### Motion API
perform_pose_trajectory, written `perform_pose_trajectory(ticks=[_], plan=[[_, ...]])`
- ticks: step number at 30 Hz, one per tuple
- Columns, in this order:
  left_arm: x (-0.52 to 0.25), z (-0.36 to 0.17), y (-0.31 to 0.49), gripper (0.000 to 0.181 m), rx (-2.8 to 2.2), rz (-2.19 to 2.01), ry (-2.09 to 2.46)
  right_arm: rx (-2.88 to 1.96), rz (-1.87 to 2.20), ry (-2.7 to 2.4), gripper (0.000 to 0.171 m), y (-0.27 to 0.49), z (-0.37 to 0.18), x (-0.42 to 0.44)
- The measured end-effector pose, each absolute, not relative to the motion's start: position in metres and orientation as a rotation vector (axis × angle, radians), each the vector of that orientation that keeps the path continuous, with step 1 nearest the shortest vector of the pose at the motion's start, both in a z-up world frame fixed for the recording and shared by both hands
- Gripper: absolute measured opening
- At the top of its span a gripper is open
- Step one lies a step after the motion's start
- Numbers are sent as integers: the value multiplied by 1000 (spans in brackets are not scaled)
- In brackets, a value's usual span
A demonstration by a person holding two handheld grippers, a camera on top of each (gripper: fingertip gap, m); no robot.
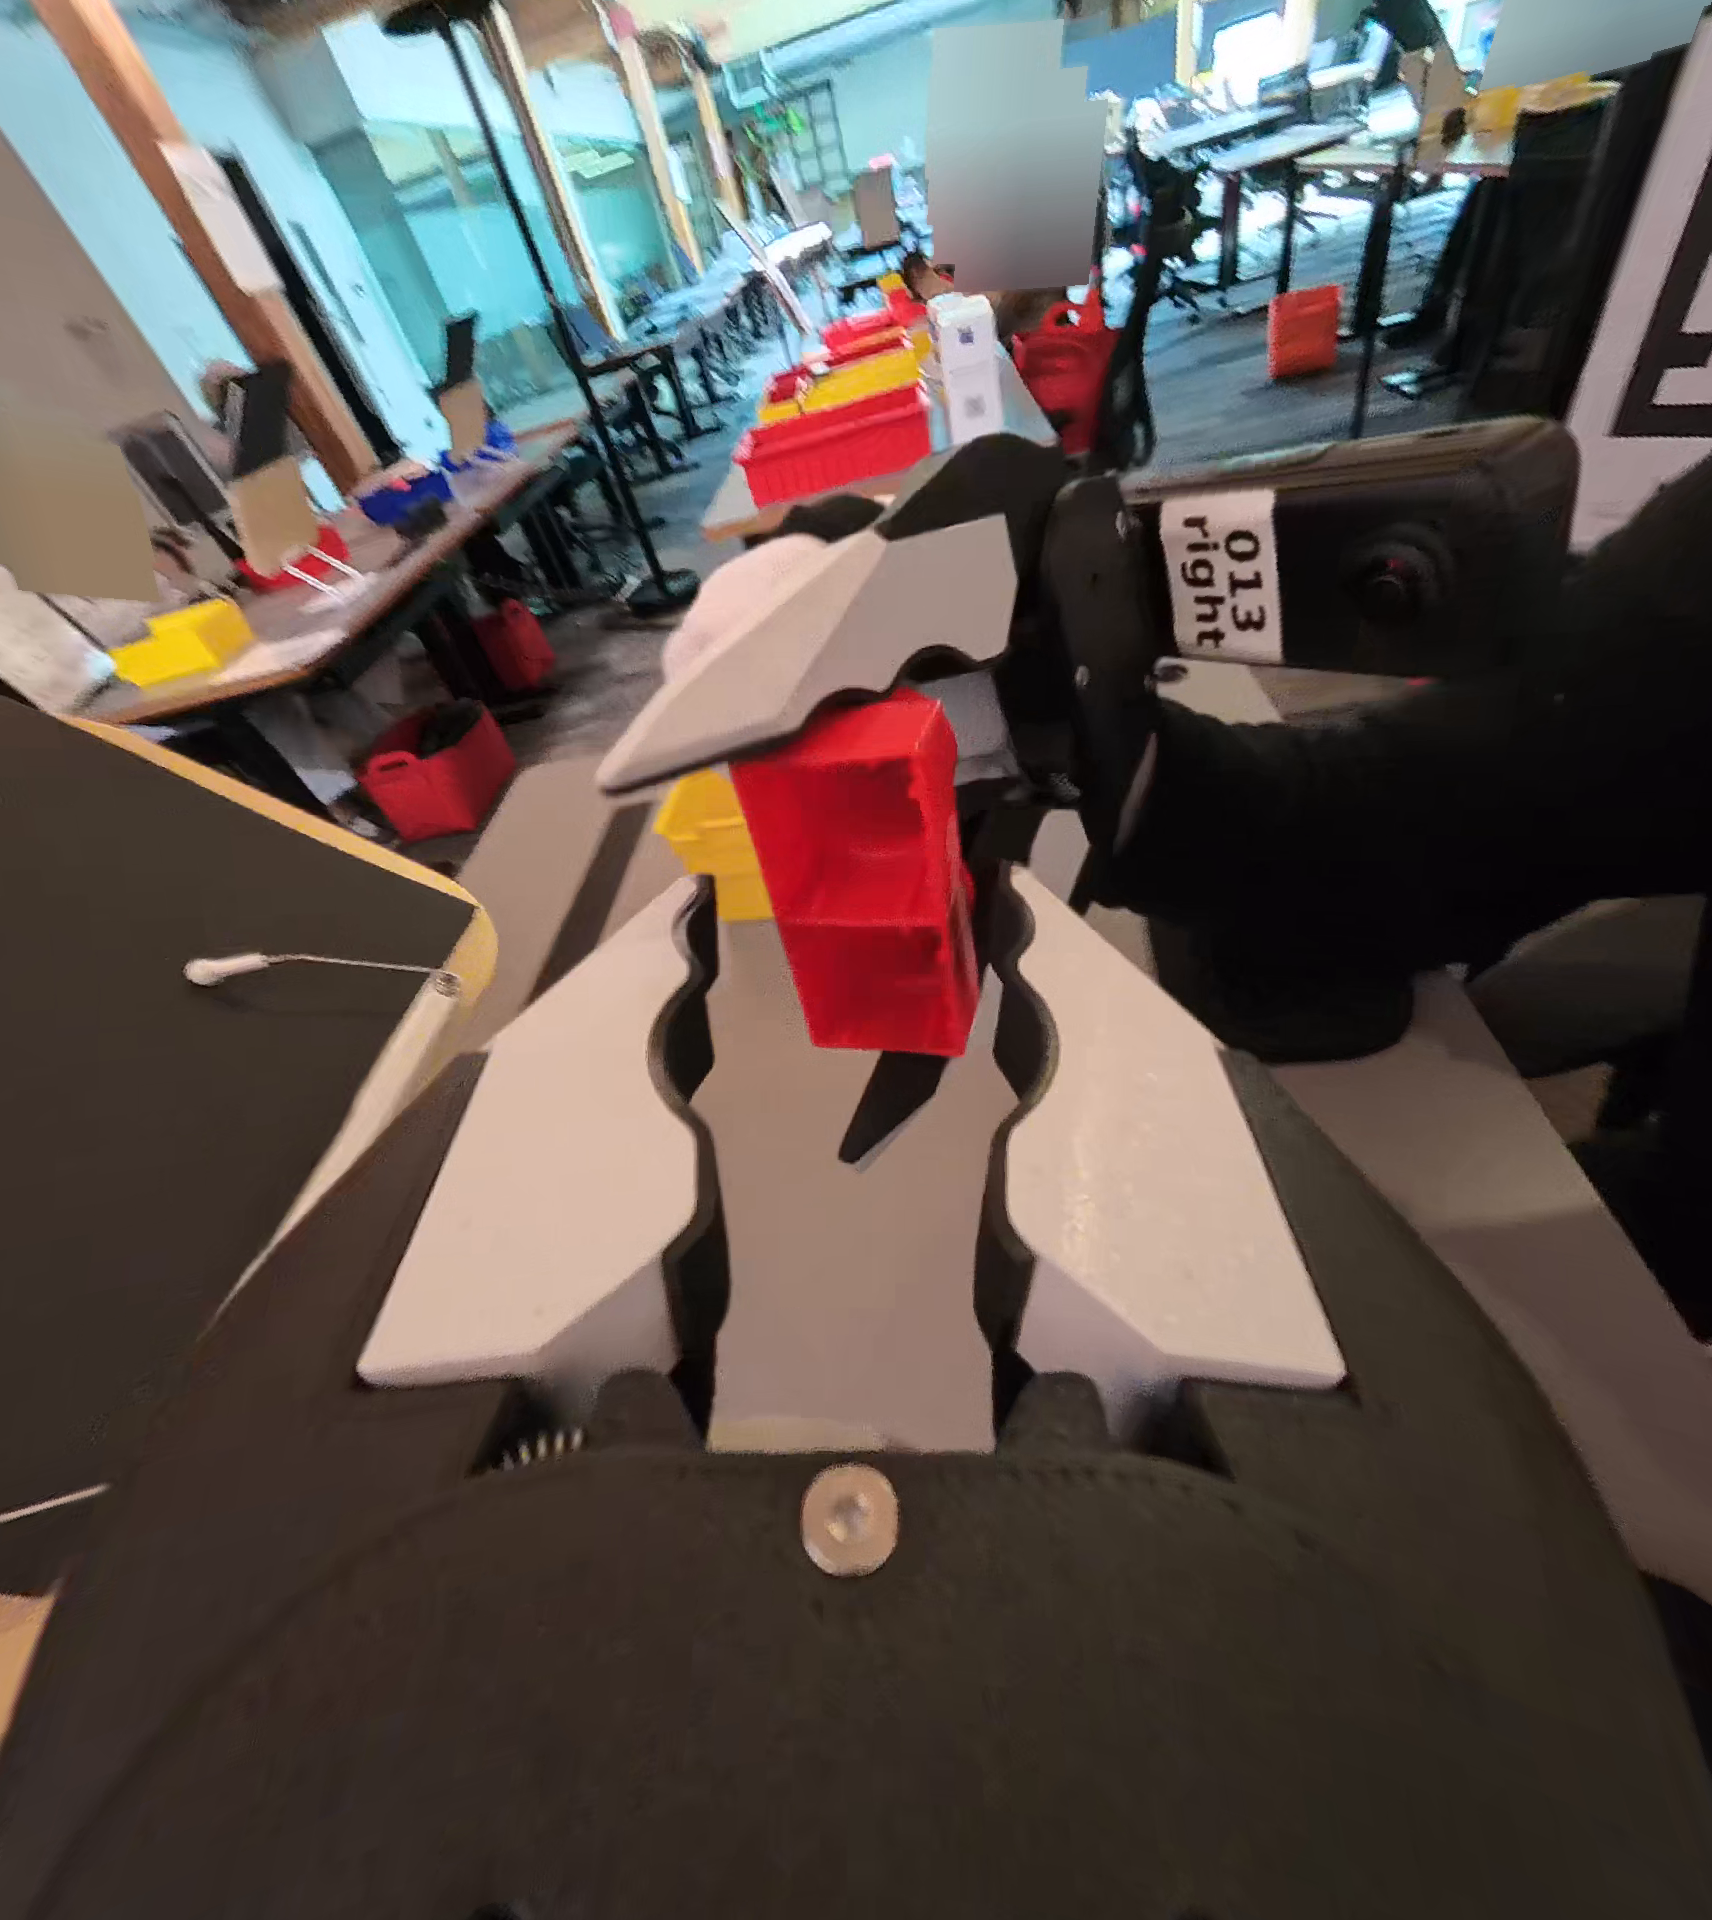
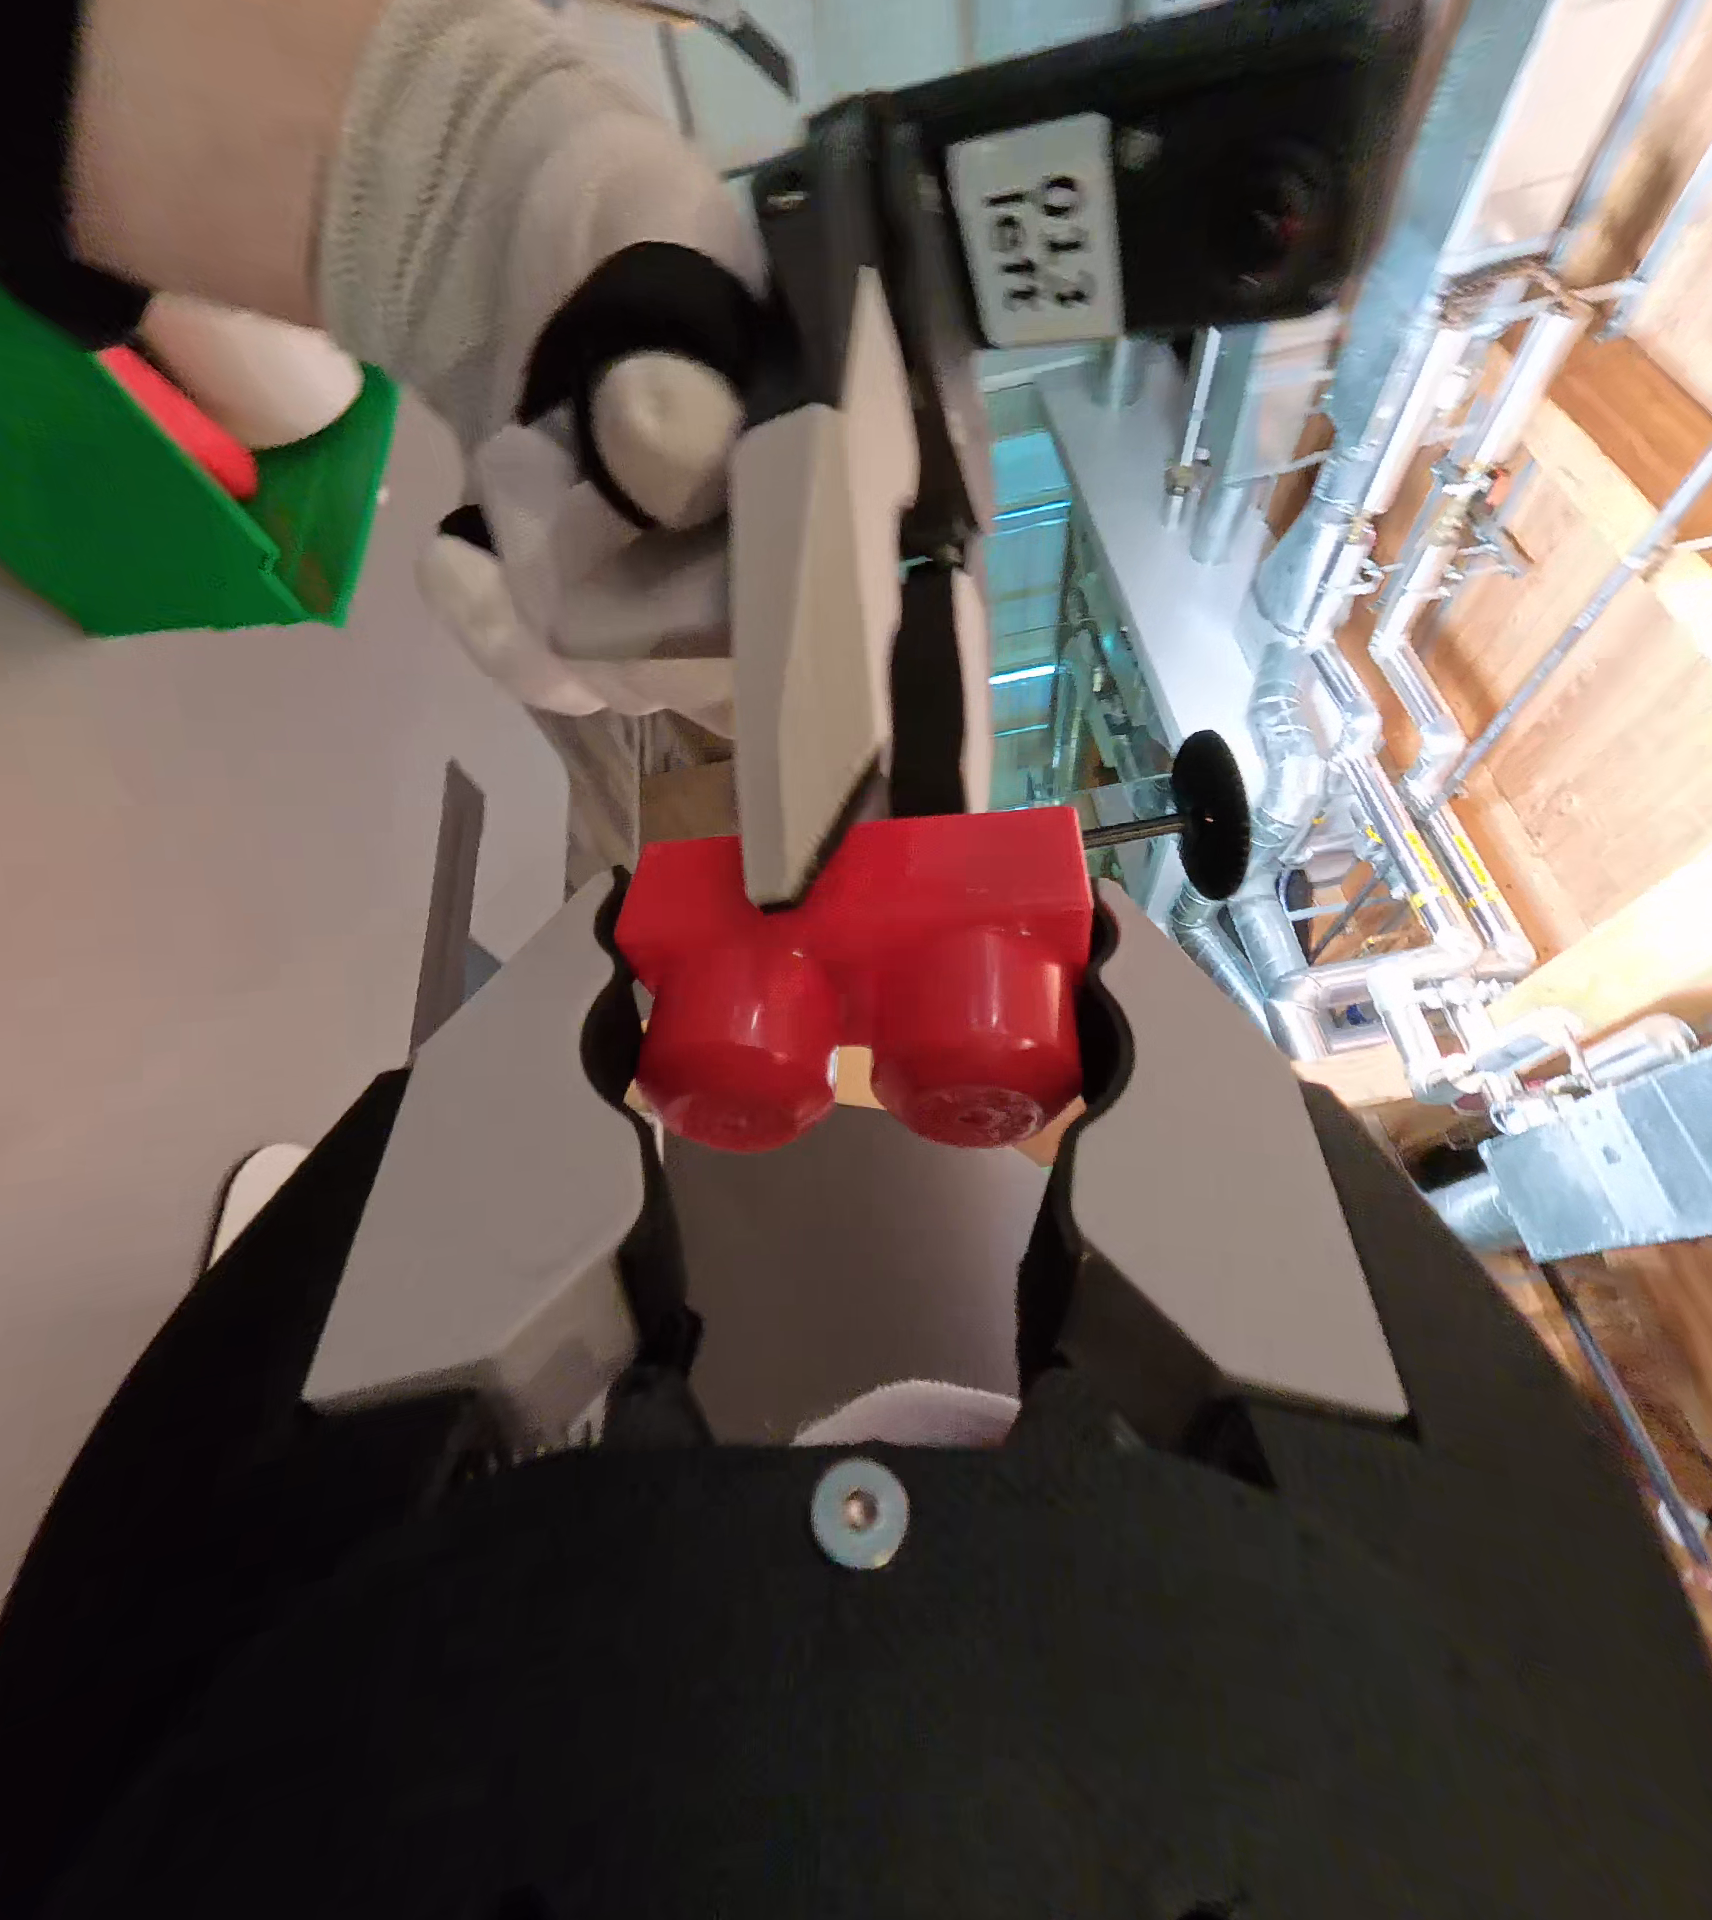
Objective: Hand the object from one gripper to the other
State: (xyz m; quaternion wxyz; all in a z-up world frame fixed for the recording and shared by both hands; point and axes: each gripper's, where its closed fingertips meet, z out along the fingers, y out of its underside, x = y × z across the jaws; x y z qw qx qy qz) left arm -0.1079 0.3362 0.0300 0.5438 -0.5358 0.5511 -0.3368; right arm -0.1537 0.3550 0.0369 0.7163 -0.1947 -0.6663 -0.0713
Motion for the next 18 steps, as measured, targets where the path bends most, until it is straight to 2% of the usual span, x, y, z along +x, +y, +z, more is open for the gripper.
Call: perform_pose_trajectory(ticks=[8, 15, 18], plan=[[-98, 61, 347, 60, -1143, -837, 1151, -461, 22, -1080, 81, 368, 103, -117], [-70, 80, 356, 56, -1021, -1043, 998, -429, 111, -855, 81, 375, 122, -98], [-58, 76, 358, 48, -1018, -1093, 992, -414, 82, -830, 81, 376, 122, -98]])
